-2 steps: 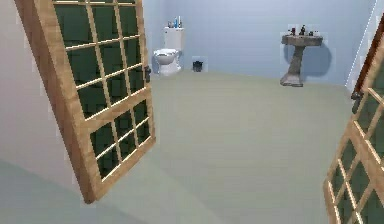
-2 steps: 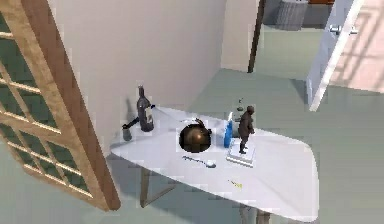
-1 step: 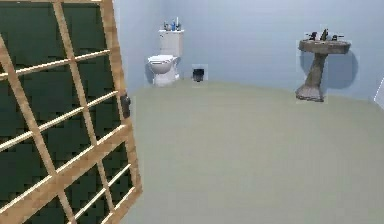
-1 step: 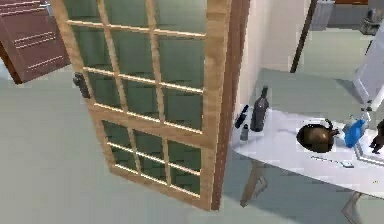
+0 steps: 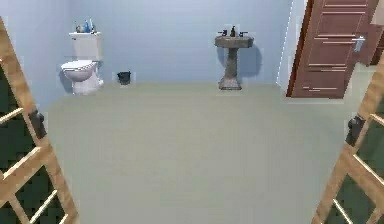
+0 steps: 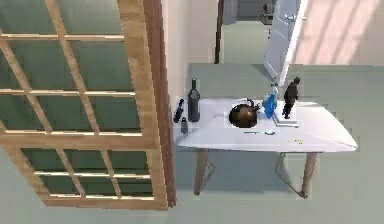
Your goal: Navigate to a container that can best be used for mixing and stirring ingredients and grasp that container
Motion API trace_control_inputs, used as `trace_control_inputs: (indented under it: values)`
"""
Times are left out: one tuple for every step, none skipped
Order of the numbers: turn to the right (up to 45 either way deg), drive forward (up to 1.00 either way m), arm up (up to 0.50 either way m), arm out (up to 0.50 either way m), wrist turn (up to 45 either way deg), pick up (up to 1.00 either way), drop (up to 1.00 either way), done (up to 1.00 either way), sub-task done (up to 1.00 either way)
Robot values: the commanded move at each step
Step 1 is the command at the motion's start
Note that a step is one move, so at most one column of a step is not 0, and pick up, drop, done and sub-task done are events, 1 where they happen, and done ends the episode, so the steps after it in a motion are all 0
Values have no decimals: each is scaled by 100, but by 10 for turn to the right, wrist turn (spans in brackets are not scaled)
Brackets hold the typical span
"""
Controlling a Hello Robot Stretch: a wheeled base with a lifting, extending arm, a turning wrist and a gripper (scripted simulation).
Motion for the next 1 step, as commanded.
trace_control_inputs:
  values:
    - [0,100,0,0,0,0,0,0,0]
